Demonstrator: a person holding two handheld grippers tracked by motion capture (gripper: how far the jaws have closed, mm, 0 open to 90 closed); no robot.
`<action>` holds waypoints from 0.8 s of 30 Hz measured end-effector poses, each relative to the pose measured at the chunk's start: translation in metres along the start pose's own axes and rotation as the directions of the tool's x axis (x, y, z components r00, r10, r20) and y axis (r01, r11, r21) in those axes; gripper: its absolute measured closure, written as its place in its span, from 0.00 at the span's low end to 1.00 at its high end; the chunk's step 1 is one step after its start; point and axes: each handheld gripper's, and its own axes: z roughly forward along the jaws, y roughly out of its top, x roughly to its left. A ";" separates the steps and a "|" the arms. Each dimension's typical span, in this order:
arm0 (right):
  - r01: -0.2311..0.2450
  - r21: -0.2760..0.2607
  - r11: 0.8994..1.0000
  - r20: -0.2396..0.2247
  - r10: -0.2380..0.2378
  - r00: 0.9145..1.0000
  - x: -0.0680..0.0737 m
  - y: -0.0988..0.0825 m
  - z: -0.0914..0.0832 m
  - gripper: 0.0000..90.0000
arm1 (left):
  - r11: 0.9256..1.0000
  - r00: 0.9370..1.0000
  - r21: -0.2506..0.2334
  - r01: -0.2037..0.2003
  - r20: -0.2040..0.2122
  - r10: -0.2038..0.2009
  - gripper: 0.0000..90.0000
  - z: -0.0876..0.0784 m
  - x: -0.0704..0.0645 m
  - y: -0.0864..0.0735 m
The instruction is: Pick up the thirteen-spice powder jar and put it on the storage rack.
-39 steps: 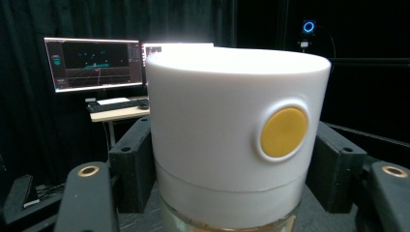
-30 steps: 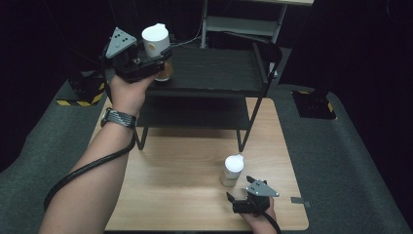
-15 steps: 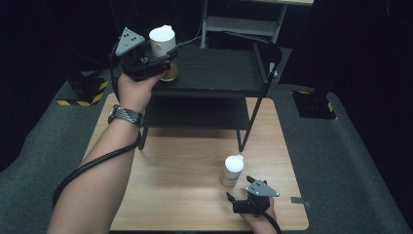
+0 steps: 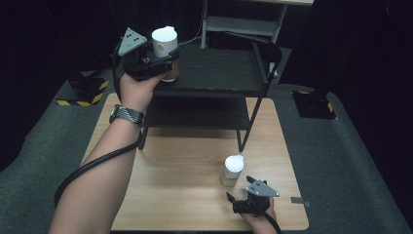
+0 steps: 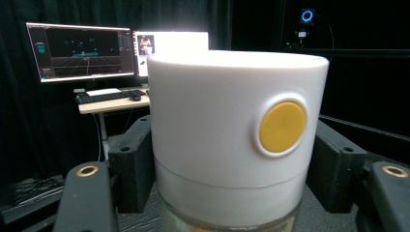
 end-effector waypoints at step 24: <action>-0.003 0.002 1.000 0.014 0.003 1.000 0.002 0.000 0.000 0.00 | 1.000 1.000 0.015 0.001 -0.021 -0.001 0.19 -0.009 -0.006 0.005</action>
